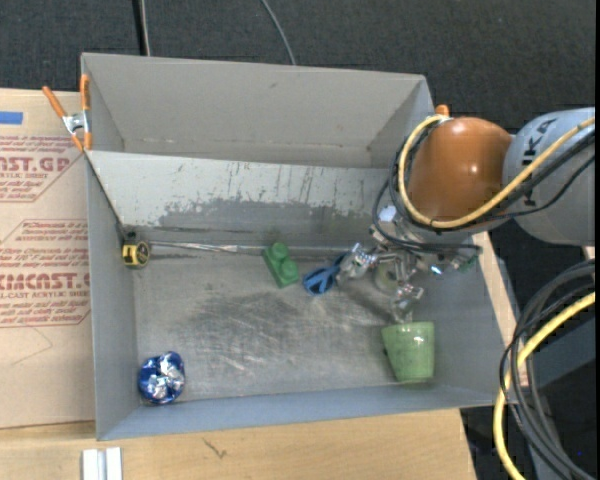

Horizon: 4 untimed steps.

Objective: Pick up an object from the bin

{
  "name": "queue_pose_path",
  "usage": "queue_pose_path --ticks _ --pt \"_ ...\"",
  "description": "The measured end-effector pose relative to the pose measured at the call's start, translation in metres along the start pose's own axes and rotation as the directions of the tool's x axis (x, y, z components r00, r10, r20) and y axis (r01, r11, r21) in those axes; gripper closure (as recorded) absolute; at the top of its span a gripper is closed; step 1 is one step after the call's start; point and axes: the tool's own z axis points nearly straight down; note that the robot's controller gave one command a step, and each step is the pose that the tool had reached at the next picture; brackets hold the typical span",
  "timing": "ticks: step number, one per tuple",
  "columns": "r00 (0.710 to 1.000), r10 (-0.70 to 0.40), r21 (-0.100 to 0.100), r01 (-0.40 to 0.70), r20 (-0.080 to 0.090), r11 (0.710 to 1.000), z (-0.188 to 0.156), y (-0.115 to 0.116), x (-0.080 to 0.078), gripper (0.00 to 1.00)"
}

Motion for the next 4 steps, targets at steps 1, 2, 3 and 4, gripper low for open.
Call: queue_pose_path --ticks 1,2,3,4 --pt "0.995 -0.099 0.006 0.099 0.002 0.995 0.003 0.035 -0.047 0.00" --pt "0.993 -0.120 0.000 0.120 0.004 0.993 0.001 0.080 -0.085 0.00" --pt "0.926 -0.378 0.002 0.378 0.003 0.926 -0.107 0.112 -0.101 0.00" --pt "0.932 -0.361 -0.008 0.361 0.003 0.932 -0.030 0.135 -0.156 0.00"
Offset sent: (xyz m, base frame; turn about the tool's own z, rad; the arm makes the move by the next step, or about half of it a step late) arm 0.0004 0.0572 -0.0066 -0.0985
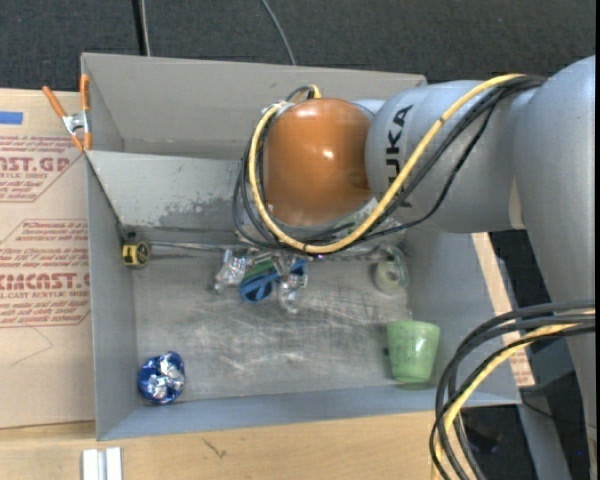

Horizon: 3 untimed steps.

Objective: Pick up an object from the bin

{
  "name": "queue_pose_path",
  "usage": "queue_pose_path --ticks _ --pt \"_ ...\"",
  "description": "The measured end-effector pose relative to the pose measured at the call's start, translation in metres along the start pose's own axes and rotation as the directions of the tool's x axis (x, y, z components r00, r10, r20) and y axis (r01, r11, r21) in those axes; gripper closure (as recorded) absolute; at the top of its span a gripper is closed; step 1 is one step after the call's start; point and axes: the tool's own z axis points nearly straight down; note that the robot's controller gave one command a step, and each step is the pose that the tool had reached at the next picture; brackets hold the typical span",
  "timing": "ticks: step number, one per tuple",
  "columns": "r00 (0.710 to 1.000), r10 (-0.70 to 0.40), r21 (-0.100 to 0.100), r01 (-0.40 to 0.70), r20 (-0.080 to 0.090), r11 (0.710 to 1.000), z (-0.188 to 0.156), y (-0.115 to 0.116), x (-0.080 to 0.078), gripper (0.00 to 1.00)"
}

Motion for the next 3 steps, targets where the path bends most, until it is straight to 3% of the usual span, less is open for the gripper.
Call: queue_pose_path --ticks 1,2,3 --pt "0.997 0.079 0.004 -0.079 -0.005 0.997 0.022 -0.019 0.071 0.00" --pt "1.000 -0.019 0.006 0.019 0.003 1.000 -0.018 0.021 -0.034 0.00" --pt "1.000 -0.020 0.005 0.020 -0.003 1.000 0.000 -0.004 0.011 0.00"
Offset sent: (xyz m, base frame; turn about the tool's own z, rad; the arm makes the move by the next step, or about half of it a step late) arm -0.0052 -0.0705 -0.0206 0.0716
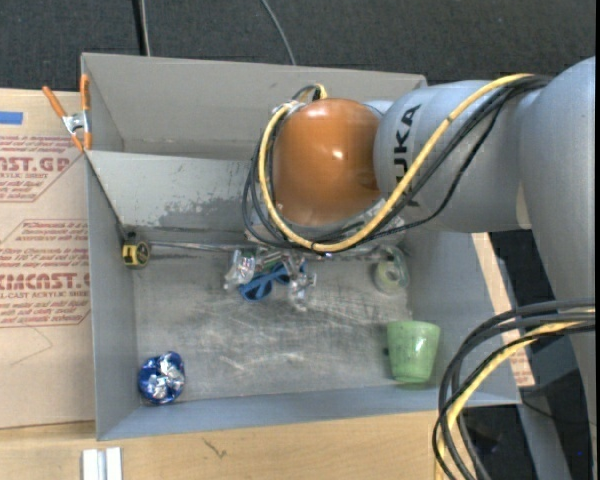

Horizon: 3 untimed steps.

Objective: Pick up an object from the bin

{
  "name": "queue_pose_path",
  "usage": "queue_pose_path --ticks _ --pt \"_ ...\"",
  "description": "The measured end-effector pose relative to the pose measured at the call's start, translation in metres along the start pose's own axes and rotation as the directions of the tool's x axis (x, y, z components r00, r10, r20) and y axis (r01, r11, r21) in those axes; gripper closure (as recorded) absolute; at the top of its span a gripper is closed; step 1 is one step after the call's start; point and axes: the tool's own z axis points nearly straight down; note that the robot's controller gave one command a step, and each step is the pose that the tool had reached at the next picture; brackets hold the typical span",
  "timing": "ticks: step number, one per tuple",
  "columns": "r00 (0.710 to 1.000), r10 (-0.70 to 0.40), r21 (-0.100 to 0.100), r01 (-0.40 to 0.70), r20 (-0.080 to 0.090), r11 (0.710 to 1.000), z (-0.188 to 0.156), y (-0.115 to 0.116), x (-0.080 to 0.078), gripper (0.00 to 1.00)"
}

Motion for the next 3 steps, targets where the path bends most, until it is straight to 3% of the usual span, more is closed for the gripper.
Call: queue_pose_path --ticks 1,2,3 --pt "0.991 0.132 0.005 -0.132 0.012 0.991 0.032 -0.020 0.038 0.00" --pt "0.991 0.131 0.008 -0.131 0.008 0.991 0.029 -0.022 0.039 1.00" --pt "0.996 0.092 0.010 -0.092 0.005 0.996 -0.160 -0.028 0.059 1.00"
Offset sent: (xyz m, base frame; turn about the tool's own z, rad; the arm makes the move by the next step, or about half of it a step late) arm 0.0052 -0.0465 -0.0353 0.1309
